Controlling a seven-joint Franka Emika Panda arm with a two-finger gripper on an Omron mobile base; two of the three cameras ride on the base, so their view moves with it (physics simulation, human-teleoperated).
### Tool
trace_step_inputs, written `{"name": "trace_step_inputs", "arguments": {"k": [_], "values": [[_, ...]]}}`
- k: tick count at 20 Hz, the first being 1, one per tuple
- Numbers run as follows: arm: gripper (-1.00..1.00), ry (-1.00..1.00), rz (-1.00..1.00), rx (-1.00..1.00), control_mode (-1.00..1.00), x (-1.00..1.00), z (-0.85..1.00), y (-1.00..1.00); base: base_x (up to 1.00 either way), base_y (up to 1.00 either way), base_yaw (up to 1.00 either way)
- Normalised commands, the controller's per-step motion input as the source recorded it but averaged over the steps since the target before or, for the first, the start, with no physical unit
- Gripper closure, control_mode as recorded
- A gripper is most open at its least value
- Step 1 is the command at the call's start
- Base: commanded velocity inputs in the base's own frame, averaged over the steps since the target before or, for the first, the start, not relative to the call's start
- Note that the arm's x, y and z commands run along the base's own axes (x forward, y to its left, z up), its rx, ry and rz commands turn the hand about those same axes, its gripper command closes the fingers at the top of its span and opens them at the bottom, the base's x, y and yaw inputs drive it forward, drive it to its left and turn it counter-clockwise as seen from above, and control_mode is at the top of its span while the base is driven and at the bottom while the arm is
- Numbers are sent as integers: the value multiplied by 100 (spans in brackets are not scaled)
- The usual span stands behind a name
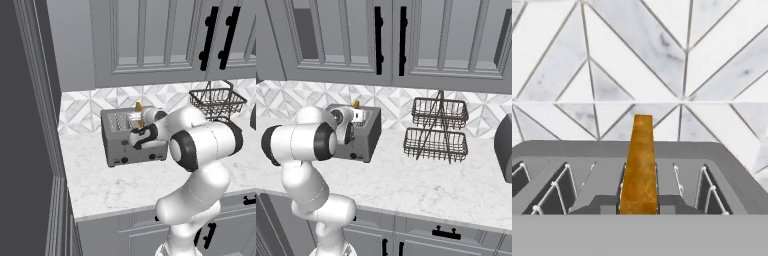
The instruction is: Start the toaster. Once the lever pops up, take the bread to the plate on the dining counter.
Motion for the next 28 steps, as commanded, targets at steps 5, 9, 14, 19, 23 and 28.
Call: {"name": "trace_step_inputs", "arguments": {"k": [5,9,14,19,23,28], "values": [[100,0,0,-3,-100,-21,46,0,0,0,0],[100,0,0,0,-100,-21,61,-1,0,0,0],[100,1,0,-2,-100,-3,64,0,0,0,0],[100,1,0,0,-100,-28,4,-1,0,0,0],[100,-1,0,0,100,-28,-9,-5,-34,-7,0],[100,0,0,0,100,0,0,0,-83,-8,-2]]}}
